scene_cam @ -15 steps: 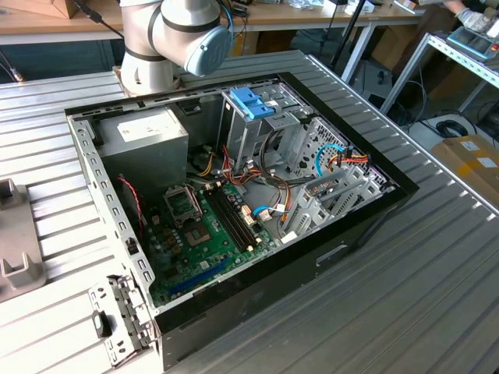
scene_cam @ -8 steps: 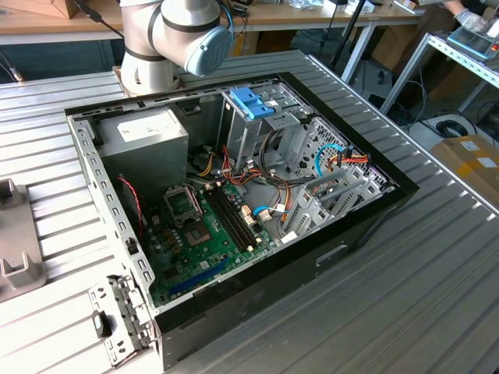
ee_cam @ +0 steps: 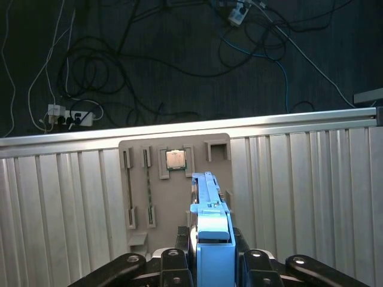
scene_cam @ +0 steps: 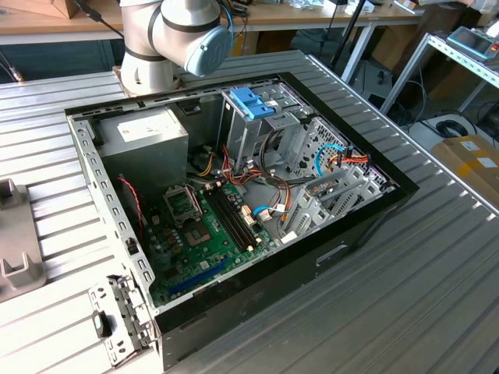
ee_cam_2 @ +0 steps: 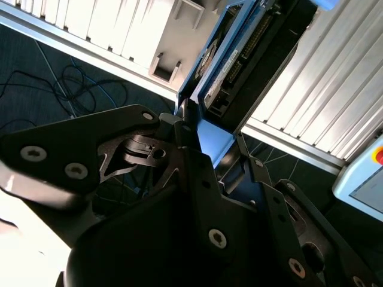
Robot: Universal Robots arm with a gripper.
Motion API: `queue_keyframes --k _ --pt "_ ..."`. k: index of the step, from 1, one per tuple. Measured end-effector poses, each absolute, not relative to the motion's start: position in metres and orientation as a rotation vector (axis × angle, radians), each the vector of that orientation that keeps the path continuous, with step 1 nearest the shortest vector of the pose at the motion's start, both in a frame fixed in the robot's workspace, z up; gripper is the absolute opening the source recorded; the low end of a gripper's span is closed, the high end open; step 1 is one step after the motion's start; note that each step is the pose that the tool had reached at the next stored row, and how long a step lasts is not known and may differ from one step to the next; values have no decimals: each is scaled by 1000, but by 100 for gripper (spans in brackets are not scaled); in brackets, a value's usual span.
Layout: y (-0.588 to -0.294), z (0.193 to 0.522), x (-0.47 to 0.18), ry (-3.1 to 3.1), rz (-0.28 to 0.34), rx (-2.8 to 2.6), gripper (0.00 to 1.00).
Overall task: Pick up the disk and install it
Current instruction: 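Pick up the disk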
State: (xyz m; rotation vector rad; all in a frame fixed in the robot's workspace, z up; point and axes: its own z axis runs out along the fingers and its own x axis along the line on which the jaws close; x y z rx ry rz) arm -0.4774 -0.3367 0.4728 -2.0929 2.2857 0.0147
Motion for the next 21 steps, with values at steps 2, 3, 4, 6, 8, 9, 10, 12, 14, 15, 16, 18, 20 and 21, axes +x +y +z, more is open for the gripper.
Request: queue_keyframes --k 2,3,4,6,8,9,10,12,14,15,16,18,20,21 --pt "-337 474 -477 2286 15 -2093 37" --pt "-337 474 -477 2286 15 -2093 37" --pt "-337 474 -477 2286 15 -2093 37" --pt "-337 475 -477 2286 15 -2093 37" --pt "-337 475 -477 2286 15 -2093 37" --pt "-337 476 -477 2286 15 -2093 37" --pt "-337 476 -477 2286 15 -2093 37" --pt "-337 477 -477 2286 15 -2093 37" --pt "-337 477 -477 2286 15 -2093 37" --pt "-337 478 -477 2286 15 -2093 37" --pt "-337 478 -477 2286 15 -2093 37" --pt "-337 479 -477 2286 15 -2093 37" --pt "-337 480 -477 2286 15 -2093 37" --pt "-337 480 -477 2286 15 -2093 37"
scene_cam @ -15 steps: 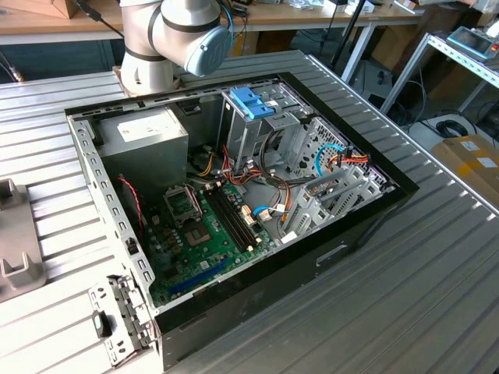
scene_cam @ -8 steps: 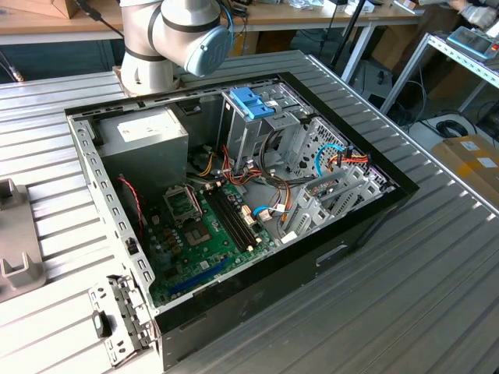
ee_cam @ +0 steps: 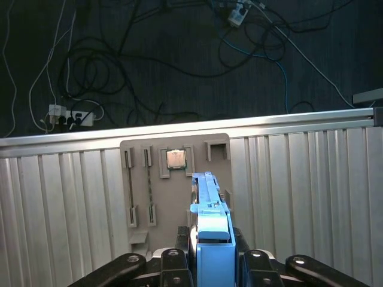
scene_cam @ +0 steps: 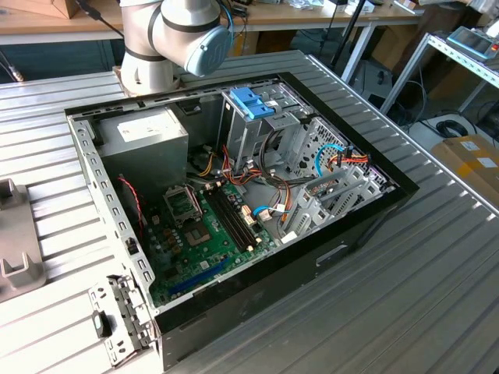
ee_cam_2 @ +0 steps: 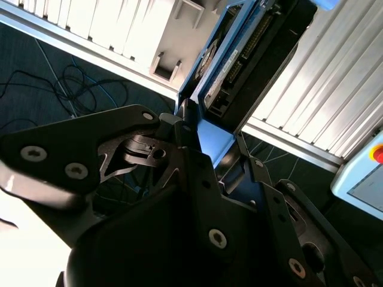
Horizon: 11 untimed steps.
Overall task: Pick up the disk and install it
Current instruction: 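Pick up the disk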
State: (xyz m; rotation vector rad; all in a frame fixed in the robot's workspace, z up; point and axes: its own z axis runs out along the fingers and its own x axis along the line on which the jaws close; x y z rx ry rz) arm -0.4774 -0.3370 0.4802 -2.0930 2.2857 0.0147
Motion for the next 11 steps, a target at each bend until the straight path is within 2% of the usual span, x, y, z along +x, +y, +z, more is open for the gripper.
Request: queue_keyframes --k 11 --pt "-337 485 -477 2286 15 -2093 37"
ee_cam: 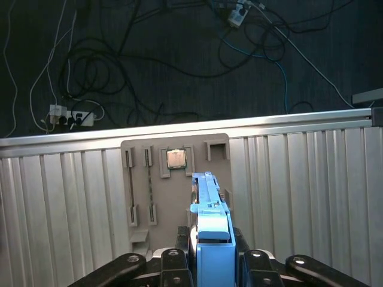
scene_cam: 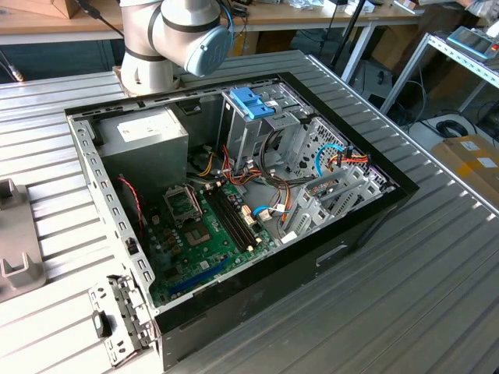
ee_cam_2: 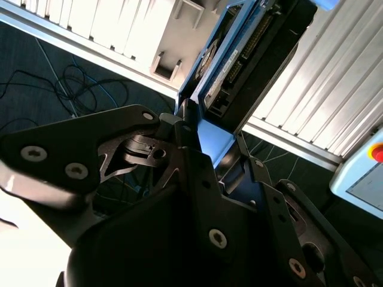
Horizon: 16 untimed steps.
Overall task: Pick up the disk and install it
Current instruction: 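Pick up the disk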
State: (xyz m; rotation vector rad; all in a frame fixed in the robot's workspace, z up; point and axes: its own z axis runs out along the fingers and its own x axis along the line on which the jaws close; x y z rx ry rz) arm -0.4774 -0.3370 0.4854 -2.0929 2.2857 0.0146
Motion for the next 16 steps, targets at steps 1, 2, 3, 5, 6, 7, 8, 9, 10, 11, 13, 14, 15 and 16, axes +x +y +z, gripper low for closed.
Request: queue_keyframes --k 1,2,3,5,6,7,8,9,10,11,13,14,15,16 --pt "-337 486 -477 2286 15 -2093 37" --pt "-337 487 -477 2286 15 -2093 37" --pt "-337 487 -477 2286 15 -2093 37" --pt "-337 487 -477 2286 15 -2093 37" --pt "-337 488 -477 2286 15 -2093 37" --pt "-337 488 -477 2286 15 -2093 37" --pt "-337 488 -477 2286 15 -2093 37" --pt "-337 489 -477 2286 15 -2093 37" --pt "-337 489 -477 2286 15 -2093 37" --pt "-337 490 -477 2286 15 -2093 37" --pt "-337 490 -477 2286 15 -2093 37" --pt "-337 491 -477 2286 15 -2093 37" --pt "-337 491 -477 2286 15 -2093 37" --pt "-337 491 -477 2286 15 -2093 37"
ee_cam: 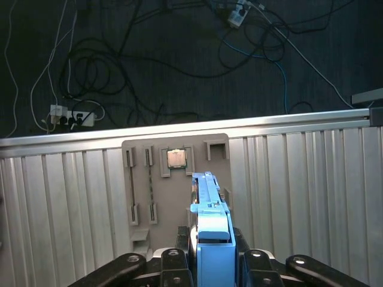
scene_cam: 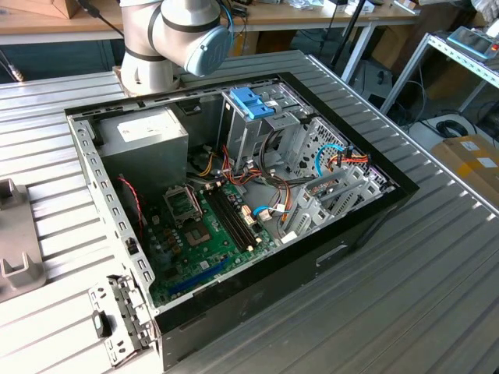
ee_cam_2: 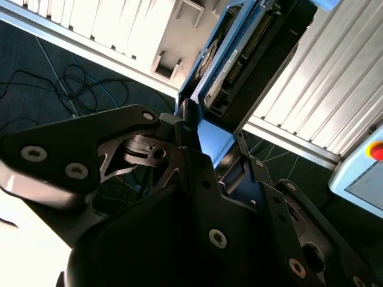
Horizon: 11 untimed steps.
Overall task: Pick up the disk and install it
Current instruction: 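Pick up the disk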
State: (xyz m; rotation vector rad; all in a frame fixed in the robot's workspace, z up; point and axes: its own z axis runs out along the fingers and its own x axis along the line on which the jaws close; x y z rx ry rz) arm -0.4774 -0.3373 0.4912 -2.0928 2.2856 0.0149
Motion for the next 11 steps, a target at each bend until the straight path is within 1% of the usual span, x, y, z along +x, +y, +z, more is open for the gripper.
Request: queue_keyframes --k 11 --pt "-338 494 -477 2286 15 -2093 37"
